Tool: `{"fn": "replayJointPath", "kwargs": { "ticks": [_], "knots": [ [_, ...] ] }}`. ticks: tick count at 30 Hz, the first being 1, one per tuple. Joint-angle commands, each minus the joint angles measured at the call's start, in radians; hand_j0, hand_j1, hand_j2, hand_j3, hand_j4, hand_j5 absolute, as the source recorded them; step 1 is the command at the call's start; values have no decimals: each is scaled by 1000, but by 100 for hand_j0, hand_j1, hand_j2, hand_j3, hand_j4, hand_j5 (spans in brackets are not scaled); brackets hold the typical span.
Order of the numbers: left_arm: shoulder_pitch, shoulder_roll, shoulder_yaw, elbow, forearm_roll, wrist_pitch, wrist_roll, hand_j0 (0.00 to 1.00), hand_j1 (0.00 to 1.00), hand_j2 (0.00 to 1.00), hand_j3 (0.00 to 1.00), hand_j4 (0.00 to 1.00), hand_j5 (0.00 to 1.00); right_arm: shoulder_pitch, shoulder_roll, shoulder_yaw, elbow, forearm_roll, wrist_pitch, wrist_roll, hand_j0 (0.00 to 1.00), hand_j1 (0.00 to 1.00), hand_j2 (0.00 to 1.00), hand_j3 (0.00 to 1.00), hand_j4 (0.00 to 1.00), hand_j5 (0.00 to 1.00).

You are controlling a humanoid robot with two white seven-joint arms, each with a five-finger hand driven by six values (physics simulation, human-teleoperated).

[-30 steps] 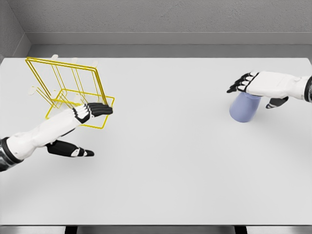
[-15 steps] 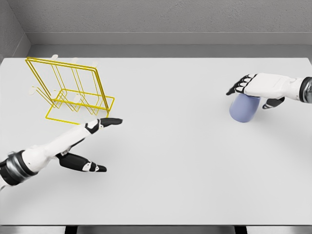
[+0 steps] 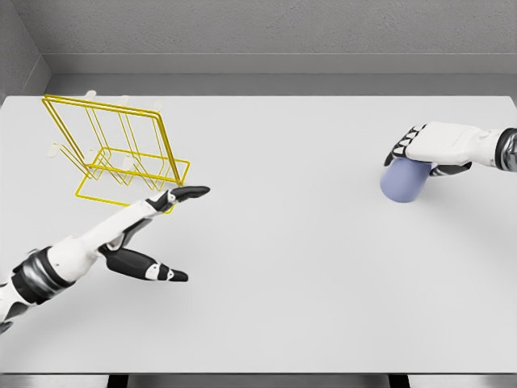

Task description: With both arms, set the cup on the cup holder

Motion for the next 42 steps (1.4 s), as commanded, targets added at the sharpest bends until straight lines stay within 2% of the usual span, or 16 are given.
{"fn": "replayJointPath", "kwargs": {
  "ticks": [1,4,6,8,11,16,24,29,32,39,42],
  "knots": [
    [-2,0,-25,0,61,25,-3,100,100,100,100,100,100,0,0,2,0,5,1,0,67,67,67,67,67,67],
    [-2,-1,-52,0,69,61,-3,100,100,100,100,100,100,0,0,0,0,4,1,0,64,64,64,64,64,64],
    [-2,-4,-62,0,107,102,-7,100,100,100,100,100,100,-2,0,-1,0,4,1,0,64,64,64,64,64,64],
    [-3,-13,-62,0,147,161,-42,100,100,100,100,100,100,-14,-3,-4,-26,2,1,0,64,64,64,64,64,64],
    [-12,-30,-62,0,155,203,-42,100,100,100,100,100,100,-15,-6,-6,-31,2,1,0,64,64,64,64,64,64],
    [-57,-75,-62,0,293,306,-42,100,100,100,100,100,100,-15,-12,-11,-58,2,1,2,64,64,64,64,64,64],
    [-68,-101,-74,27,290,311,-42,100,100,100,100,100,100,-12,-78,-14,-244,2,1,2,62,62,62,62,62,62],
    [-61,-110,-86,96,288,311,-42,100,100,100,100,100,100,-2,-114,-11,-397,4,1,2,62,62,62,62,62,62],
    [-61,-122,-89,112,285,311,-42,100,100,100,100,100,100,0,-118,-6,-455,4,1,3,62,62,62,62,62,62],
    [-60,-153,-91,145,284,311,-42,100,100,100,100,100,100,0,-100,-3,-469,-4,1,2,62,62,62,62,62,62],
    [-60,-158,-91,161,282,311,-42,100,100,100,100,100,100,0,-65,-1,-471,-4,1,3,62,62,62,62,62,62]
  ]
}}
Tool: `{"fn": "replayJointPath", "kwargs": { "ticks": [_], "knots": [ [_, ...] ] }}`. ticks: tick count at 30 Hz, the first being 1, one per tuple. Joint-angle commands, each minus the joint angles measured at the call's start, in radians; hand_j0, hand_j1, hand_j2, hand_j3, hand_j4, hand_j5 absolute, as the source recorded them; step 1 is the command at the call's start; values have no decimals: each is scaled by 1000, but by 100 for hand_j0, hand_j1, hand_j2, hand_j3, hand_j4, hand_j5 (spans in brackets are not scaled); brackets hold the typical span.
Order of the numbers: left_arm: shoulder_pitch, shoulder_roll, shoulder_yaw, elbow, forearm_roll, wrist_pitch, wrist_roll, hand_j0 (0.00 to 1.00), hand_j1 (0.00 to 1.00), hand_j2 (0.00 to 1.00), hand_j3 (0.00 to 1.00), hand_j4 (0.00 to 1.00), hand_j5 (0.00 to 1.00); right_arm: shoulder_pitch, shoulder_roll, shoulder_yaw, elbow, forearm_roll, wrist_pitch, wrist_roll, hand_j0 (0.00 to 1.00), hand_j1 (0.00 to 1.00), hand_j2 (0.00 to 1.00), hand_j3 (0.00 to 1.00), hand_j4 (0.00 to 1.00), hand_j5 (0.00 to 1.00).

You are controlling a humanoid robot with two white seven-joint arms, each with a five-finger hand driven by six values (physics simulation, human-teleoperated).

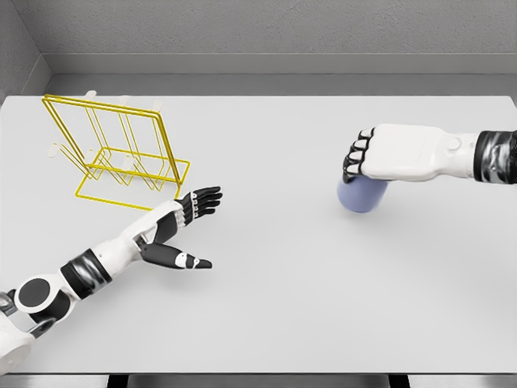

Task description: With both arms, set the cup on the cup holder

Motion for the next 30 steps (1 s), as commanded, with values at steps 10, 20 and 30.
{"fn": "replayJointPath", "kwargs": {
  "ticks": [10,20,30],
  "knots": [
    [2,-26,0,25,-1,0,0,100,100,100,100,100,100,0,133,31,-3,-7,2,-1,62,62,62,62,62,62],
    [8,-49,0,46,-1,0,0,100,100,100,100,100,100,8,192,74,-4,-9,2,1,62,62,62,62,62,62],
    [8,-51,0,55,-1,0,0,100,100,100,100,100,100,8,272,116,-3,-2,2,39,62,62,62,62,62,62]
  ]
}}
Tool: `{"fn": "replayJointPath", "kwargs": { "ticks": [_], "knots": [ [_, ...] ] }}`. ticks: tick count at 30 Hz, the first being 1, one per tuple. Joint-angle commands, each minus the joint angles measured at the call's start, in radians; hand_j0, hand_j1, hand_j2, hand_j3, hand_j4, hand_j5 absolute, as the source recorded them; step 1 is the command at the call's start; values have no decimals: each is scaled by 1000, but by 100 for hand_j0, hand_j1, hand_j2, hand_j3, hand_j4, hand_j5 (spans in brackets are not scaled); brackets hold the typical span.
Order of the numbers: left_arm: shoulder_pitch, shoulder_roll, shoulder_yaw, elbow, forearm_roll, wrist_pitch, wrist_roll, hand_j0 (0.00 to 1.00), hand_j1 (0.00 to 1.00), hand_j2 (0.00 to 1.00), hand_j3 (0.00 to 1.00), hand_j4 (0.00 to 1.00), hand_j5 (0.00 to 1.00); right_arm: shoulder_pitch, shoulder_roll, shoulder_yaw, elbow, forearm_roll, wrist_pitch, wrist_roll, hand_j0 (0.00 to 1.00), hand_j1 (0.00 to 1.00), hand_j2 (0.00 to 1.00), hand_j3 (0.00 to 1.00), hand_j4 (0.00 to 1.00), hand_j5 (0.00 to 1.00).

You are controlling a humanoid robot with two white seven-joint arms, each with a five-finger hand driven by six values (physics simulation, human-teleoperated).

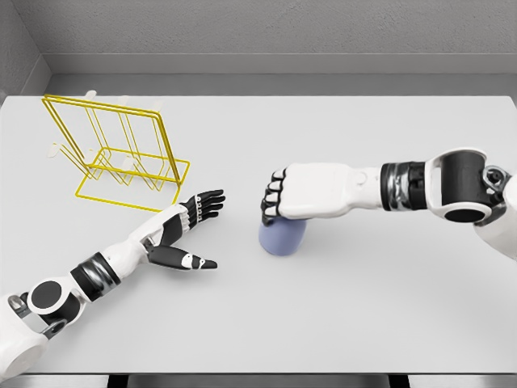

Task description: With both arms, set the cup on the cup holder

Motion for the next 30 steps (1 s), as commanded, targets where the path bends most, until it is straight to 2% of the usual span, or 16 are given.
{"fn": "replayJointPath", "kwargs": {
  "ticks": [1,2,11,12,14,15,23,28,30],
  "knots": [
    [0,0,0,2,3,0,0,100,100,100,100,100,100,0,25,10,0,-4,2,21,62,62,62,62,62,62],
    [0,0,0,2,3,0,0,100,100,100,100,100,100,0,44,10,0,-2,2,23,61,61,61,61,61,61],
    [0,-5,2,0,3,0,0,100,100,100,100,100,100,2,65,11,0,25,2,24,63,63,63,63,63,63],
    [0,-5,0,0,3,0,0,100,100,100,100,100,100,2,65,21,0,25,2,24,69,69,69,69,69,69],
    [0,-5,2,0,3,0,0,100,100,100,100,100,100,3,64,21,0,25,2,23,93,93,93,93,93,93],
    [0,-5,2,0,3,0,0,100,100,100,100,100,100,5,62,21,0,25,2,23,99,99,99,99,99,99],
    [2,-5,2,2,3,0,0,100,100,100,100,100,100,5,41,7,2,27,2,23,100,100,100,100,100,100],
    [2,-5,2,2,3,0,0,100,100,100,100,100,100,3,12,-73,0,13,2,12,100,100,100,100,100,100],
    [2,-6,2,2,3,0,0,100,100,100,100,100,100,5,-11,-154,0,-62,2,10,100,100,100,100,100,100]
  ]
}}
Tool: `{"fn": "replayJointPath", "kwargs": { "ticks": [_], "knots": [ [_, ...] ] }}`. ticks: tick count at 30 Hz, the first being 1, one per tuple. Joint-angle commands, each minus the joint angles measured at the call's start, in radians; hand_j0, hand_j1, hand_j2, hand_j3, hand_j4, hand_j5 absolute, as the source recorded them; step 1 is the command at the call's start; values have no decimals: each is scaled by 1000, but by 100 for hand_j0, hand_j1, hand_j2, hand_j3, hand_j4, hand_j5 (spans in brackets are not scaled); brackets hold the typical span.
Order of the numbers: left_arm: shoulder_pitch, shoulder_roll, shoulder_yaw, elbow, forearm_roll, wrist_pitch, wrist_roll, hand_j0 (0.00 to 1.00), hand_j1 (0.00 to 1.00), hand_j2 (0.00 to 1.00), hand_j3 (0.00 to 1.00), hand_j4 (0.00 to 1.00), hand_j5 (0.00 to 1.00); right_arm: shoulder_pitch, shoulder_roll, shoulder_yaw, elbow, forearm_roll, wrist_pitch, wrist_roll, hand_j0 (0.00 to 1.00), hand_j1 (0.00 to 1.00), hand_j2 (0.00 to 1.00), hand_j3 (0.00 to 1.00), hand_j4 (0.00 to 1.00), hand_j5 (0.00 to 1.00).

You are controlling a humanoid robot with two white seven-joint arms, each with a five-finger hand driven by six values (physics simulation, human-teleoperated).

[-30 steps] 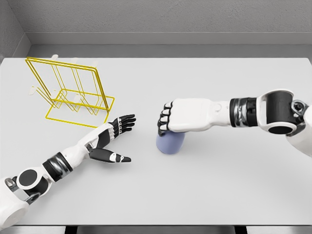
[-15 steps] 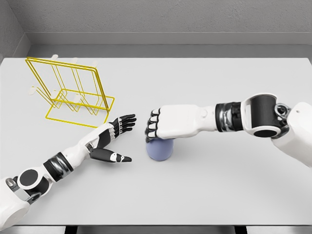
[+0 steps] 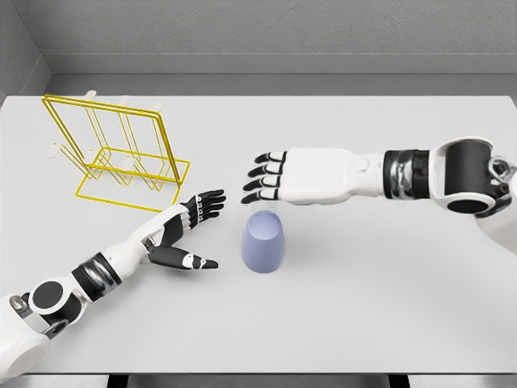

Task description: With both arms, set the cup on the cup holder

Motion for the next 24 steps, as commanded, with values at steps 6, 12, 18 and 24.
{"fn": "replayJointPath", "kwargs": {
  "ticks": [6,12,18,24],
  "knots": [
    [-2,-24,-13,-2,2,12,0,100,100,100,100,100,100,116,-135,-304,52,-178,3,-4,100,100,100,100,100,100],
    [-20,-60,-21,-2,4,43,0,100,100,100,100,100,100,305,-124,-547,126,-256,3,-4,100,100,100,100,100,100],
    [-46,-117,-29,7,2,84,0,100,100,100,100,100,100,397,-73,-596,127,-306,3,-5,100,100,100,100,100,100],
    [-58,-123,-50,7,2,85,0,100,100,100,100,100,100,522,-1,-749,109,-306,3,3,100,100,100,100,100,100]
  ]
}}
